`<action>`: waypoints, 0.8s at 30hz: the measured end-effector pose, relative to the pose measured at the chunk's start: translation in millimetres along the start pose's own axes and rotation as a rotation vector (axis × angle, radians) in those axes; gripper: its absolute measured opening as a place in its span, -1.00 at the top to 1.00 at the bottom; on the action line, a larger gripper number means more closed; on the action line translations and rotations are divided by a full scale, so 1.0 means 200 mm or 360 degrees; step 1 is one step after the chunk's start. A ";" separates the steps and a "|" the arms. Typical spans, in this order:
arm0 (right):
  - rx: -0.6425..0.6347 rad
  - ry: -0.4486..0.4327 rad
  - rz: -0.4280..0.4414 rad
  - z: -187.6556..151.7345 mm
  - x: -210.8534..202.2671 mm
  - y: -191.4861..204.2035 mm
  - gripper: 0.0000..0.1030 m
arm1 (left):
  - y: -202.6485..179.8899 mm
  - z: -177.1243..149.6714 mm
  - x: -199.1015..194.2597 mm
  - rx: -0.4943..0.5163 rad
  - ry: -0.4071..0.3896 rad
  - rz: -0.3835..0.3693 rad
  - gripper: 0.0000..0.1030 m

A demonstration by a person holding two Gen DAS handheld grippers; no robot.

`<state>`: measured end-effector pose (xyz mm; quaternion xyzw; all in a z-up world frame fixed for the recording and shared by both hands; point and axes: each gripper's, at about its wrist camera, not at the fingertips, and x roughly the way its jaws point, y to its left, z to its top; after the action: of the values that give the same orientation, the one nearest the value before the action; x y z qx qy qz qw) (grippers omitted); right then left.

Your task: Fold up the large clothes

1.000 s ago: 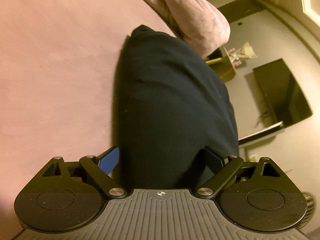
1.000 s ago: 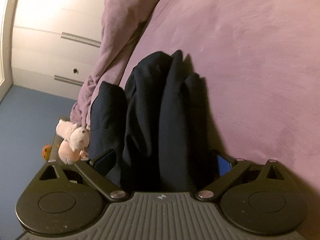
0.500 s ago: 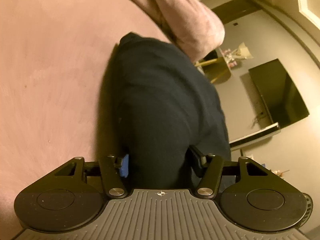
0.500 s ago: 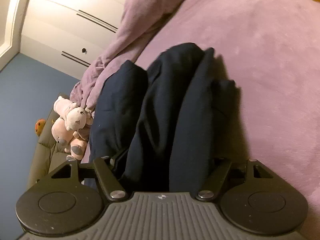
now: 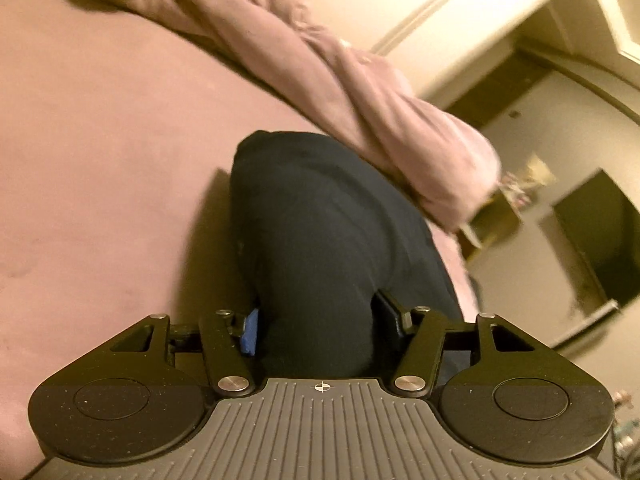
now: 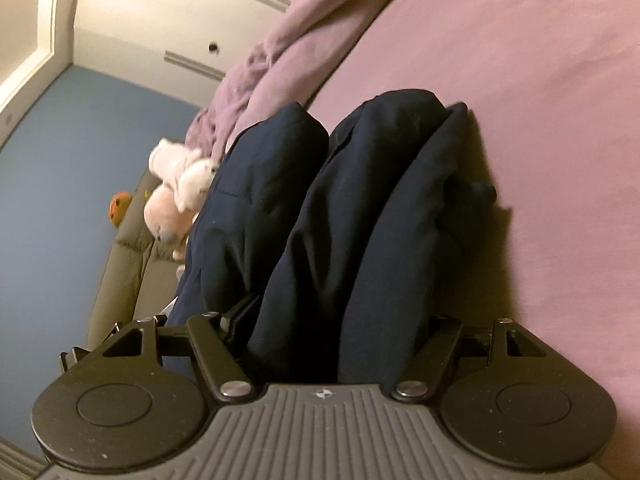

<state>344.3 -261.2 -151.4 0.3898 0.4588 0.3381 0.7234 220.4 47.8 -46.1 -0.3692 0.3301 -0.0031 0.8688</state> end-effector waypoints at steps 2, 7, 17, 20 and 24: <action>0.0017 0.0048 -0.0065 -0.02 0.06 0.01 -0.48 | 0.06 -0.02 0.02 -0.0068 0.0060 0.0064 -0.29; -0.0033 0.0004 -0.0192 -0.09 -0.12 -0.03 -0.64 | 0.12 -0.09 -0.01 -0.0072 0.0049 0.0093 -0.36; -0.0525 -0.0474 -0.0237 -0.19 -0.18 0.57 -0.62 | -0.01 -0.08 -0.06 -0.0007 -0.0378 0.0316 -0.43; -0.0693 -0.0507 -0.0381 -0.23 0.08 0.73 -0.55 | -0.01 -0.13 -0.01 0.0039 -0.0482 0.0427 -0.54; -0.0882 -0.0726 -0.0959 -0.28 0.36 0.71 -0.71 | 0.03 -0.20 0.11 0.0119 -0.0461 0.0523 -0.66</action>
<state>299.3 -119.5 -72.0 0.0957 0.2731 0.1285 0.9485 212.3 21.3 -82.9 -0.2745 0.2573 0.1791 0.9090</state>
